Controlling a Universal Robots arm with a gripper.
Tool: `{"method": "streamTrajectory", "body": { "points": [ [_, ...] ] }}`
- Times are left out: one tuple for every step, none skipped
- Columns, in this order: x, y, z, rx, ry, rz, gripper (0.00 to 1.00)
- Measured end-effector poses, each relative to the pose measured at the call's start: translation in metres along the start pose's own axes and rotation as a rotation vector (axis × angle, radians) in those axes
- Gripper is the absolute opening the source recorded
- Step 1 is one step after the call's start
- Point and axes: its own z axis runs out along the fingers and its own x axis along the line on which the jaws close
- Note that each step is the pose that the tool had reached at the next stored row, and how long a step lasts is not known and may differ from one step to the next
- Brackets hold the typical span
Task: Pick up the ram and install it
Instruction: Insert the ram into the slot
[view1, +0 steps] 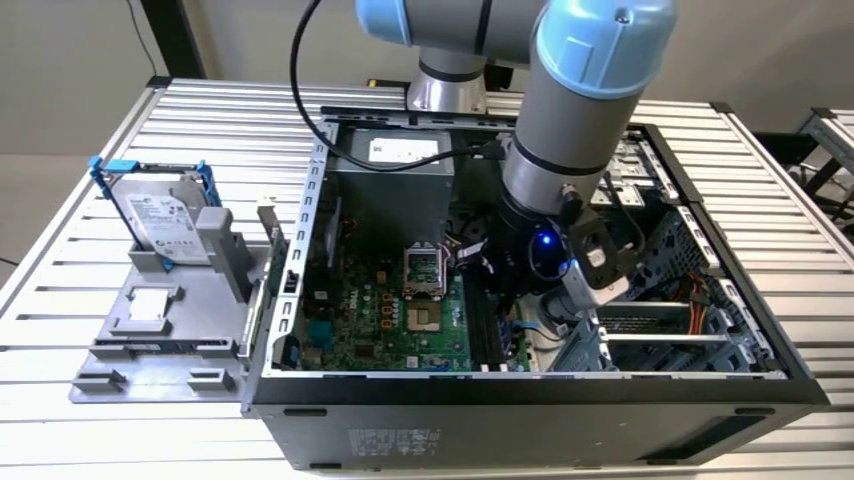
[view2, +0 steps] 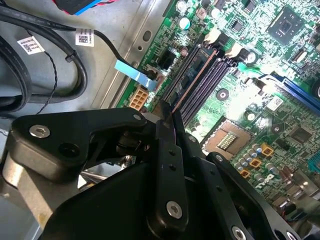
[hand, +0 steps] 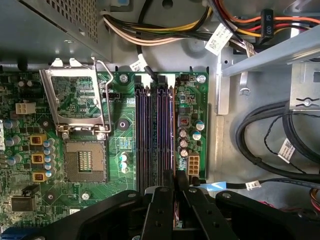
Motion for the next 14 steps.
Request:
{"method": "streamTrajectory", "body": {
  "points": [
    [0.0, 0.0, 0.0003, -0.0003, -0.0001, 0.0, 0.0],
    [0.0, 0.0, 0.0003, -0.0003, -0.0001, 0.0, 0.0],
    [0.0, 0.0, 0.0003, -0.0002, -0.0001, 0.0, 0.0],
    [0.0, 0.0, 0.0003, -0.0002, -0.0001, 0.0, 0.0],
    [0.0, 0.0, 0.0004, -0.0002, -0.0001, 0.0, 0.0],
    [0.0001, 0.0, 0.0004, -0.0003, -0.0001, 0.0, 0.0],
    [0.0003, 0.0, 0.0005, -0.0003, -0.0001, 0.0, 0.0],
    [0.0006, 0.0, 0.0006, -0.0003, -0.0001, 0.0, 0.0],
    [0.0008, 0.0, 0.0007, -0.0003, -0.0001, 0.001, 0.0],
    [0.0008, 0.0001, 0.001, -0.0005, -0.0001, 0.002, 0.0],
    [0.0008, 0.0001, 0.0018, -0.0008, -0.0001, 0.002, 0.0],
    [0.0008, 0.0001, 0.0025, -0.0005, -0.0001, 0.003, 0.0],
    [0.0011, 0.0001, 0.0027, -0.0002, 0.0001, 0.004, 0.0],
    [0.0012, 0.0001, 0.0031, -0.0002, 0.0001, 0.006, 0.0]
  ]
}}
